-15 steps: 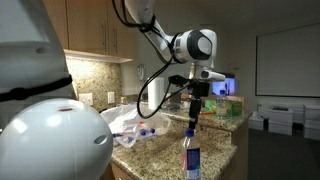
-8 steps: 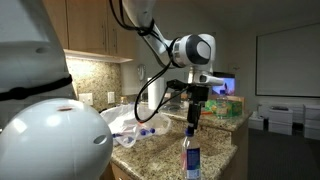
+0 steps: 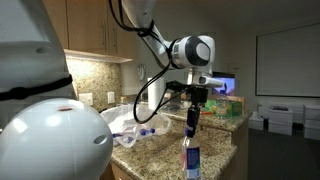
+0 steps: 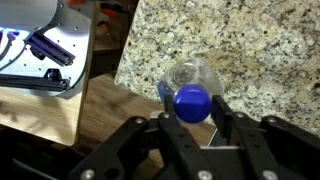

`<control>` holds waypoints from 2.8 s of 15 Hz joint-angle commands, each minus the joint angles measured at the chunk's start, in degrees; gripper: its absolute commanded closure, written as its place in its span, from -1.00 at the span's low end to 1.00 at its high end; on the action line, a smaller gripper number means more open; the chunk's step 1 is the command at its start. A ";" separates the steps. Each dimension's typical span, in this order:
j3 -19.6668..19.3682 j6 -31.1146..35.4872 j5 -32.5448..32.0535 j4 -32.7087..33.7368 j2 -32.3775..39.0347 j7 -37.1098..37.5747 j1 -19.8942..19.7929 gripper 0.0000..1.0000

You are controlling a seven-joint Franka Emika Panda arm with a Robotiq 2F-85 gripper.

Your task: Pick up the bottles from the counter and put them in the plastic bag

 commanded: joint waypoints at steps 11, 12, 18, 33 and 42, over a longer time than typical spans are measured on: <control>-3.99 -3.47 10.41 4.69 1.01 -3.66 -0.63 0.80; -4.87 -4.25 13.28 5.86 1.31 -4.82 -0.46 0.80; -6.54 -10.76 31.15 11.17 5.69 -12.48 1.42 0.80; -0.72 -21.41 52.15 23.50 26.44 -24.93 5.84 0.80; 2.52 -24.14 56.94 31.35 37.20 -25.39 9.25 0.80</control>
